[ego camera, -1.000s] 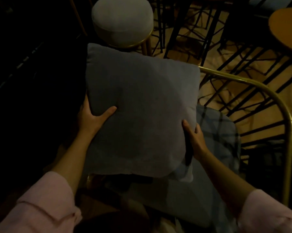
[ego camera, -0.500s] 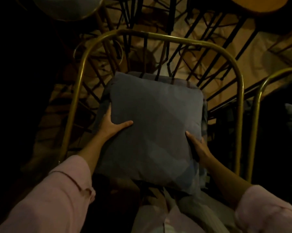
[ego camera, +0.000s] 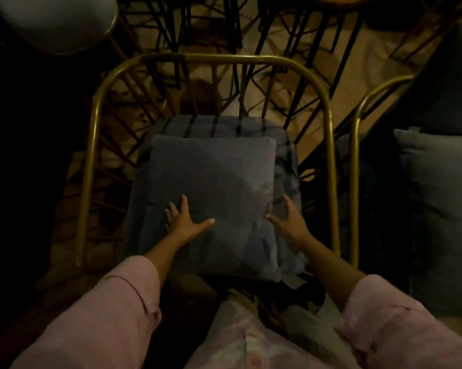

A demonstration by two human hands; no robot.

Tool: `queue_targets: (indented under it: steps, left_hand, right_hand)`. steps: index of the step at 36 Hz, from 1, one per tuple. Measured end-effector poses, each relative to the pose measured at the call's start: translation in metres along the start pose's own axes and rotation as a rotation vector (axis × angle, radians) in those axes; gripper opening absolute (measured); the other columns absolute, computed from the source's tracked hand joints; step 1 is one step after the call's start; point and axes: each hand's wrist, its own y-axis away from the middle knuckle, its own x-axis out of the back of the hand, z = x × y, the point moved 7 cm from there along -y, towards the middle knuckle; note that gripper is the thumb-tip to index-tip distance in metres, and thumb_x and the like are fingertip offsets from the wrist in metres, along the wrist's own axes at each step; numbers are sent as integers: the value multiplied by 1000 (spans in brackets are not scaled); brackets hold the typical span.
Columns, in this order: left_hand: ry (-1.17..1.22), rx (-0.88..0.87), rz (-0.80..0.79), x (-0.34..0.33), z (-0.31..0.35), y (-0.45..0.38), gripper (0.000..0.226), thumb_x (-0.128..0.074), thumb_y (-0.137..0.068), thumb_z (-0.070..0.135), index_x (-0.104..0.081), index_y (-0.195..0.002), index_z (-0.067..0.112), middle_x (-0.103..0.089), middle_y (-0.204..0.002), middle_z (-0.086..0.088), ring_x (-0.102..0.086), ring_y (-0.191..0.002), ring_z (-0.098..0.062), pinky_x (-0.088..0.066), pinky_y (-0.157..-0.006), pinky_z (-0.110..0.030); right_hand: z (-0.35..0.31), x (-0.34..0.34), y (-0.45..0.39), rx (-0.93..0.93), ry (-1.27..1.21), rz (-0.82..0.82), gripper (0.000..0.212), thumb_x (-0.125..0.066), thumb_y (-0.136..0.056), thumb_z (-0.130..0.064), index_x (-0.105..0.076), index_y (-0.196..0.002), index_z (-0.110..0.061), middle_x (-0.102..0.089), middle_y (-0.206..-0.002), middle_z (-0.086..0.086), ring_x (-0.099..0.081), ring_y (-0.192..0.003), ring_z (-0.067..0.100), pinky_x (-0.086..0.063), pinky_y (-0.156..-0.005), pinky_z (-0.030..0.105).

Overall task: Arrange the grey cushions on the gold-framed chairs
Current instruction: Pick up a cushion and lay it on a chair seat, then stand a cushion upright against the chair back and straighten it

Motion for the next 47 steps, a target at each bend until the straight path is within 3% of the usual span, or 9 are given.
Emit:
queue_targets:
  steps: [5, 12, 18, 21, 27, 32, 35, 39, 47]
  left_hand:
    - [124, -96, 39, -36, 78, 41, 109, -72, -81, 49, 2, -157, 23, 9, -165, -17, 6, -152, -37, -11, -122, -50]
    - [209, -375, 14, -105, 223, 102, 97, -73, -85, 34, -12, -156, 7, -11, -162, -23, -12, -151, -35, -18, -122, -41]
    - [255, -493, -68, -184, 342, 158, 85, -69, -88, 33, -20, -154, 10, -23, -160, -15, -25, -148, -30, -25, -119, -36]
    - [308, -469, -129, -227, 383, 176, 86, -71, -87, 34, -22, -153, 10, -27, -160, -12, -29, -147, -29, -28, -118, -36]
    - [485, -310, -216, -288, 432, 184, 88, -69, -87, 40, -21, -153, 8, -36, -156, -11, -40, -141, -31, -36, -114, -40]
    - [718, -231, -209, -318, 456, 174, 83, -68, -88, 40, -24, -151, 10, -43, -152, -11, -48, -134, -30, -41, -109, -38]
    - [805, -114, -184, -328, 459, 161, 96, -56, -86, 63, -13, -156, 12, -35, -157, -10, -43, -139, -34, -38, -112, -44]
    - [920, -16, -216, -334, 462, 145, 148, -52, -38, 99, -18, -155, 16, -39, -154, -12, -48, -133, -37, -43, -108, -55]
    - [835, -40, -59, -298, 454, 160, 124, -55, -52, 93, -39, -146, 14, -52, -142, -13, -55, -124, -37, -44, -107, -52]
  right_hand:
    - [-15, 93, 34, 222, 89, 212, 75, -72, -91, -18, -32, -154, -11, -47, -147, 2, -44, -137, 18, -32, -107, 22]
    - [26, 270, 83, 290, 112, 621, 61, -71, -89, -15, -47, -144, -2, -53, -143, 19, -49, -134, 34, -34, -114, 37]
    - [116, 409, 108, 132, 76, 817, 62, -68, -87, -23, -50, -141, 2, -56, -134, 27, -51, -127, 43, -39, -110, 51]
    - [162, 465, 111, 17, 65, 826, 65, -73, -89, -23, -47, -144, -1, -54, -137, 27, -47, -131, 43, -38, -111, 53]
    - [240, 540, 104, -208, 22, 733, 104, -64, -68, -76, -49, -140, -2, -53, -142, 23, -50, -133, 40, -43, -108, 54]
    - [293, 565, 94, -260, -34, 630, 130, -67, -45, -95, -35, -152, -29, -40, -157, 6, -39, -144, 33, -39, -111, 58]
    - [294, 573, 95, -242, -153, 596, 125, -75, -44, -88, -43, -148, -27, -50, -150, 6, -50, -135, 32, -46, -108, 52]
    - [299, 577, 93, -288, -301, 530, 101, -75, -71, -65, -39, -151, -16, -48, -150, 11, -51, -132, 35, -47, -97, 39]
    - [306, 583, 95, -267, -378, 447, 120, -38, -56, -103, -41, -151, -31, -40, -156, -4, -36, -144, 24, -26, -120, 52]
